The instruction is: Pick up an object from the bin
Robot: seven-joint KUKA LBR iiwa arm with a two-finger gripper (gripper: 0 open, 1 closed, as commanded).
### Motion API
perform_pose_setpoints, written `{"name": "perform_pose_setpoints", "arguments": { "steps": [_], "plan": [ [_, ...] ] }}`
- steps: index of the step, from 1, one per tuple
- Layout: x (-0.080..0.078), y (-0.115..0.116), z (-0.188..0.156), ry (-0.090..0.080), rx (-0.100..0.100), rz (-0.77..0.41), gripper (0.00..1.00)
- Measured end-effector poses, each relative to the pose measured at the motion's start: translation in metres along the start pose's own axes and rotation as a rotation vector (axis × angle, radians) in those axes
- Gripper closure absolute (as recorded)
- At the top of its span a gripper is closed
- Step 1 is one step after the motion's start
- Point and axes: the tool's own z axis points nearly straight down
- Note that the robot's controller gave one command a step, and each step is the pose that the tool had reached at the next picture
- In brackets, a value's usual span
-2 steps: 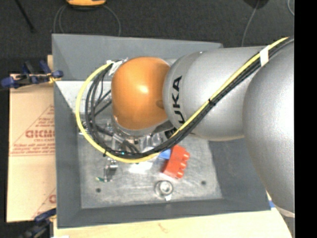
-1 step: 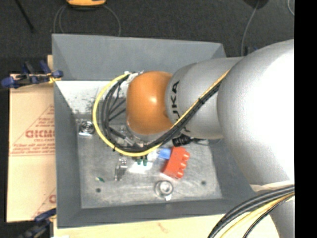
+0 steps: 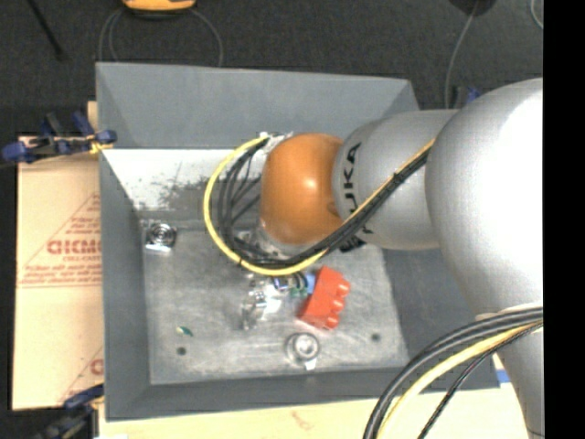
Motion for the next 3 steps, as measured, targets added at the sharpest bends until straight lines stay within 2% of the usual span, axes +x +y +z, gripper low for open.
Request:
{"name": "perform_pose_setpoints", "arguments": {
  "steps": [1, 2, 3],
  "plan": [
    [0.011, -0.054, -0.001, -0.011, -0.005, 0.085, 0.0],
    [0.007, -0.105, -0.003, -0.006, -0.001, 0.086, 0.0],
    [0.028, -0.153, -0.002, -0.002, -0.001, 0.109, 0.0]
  ]
}}
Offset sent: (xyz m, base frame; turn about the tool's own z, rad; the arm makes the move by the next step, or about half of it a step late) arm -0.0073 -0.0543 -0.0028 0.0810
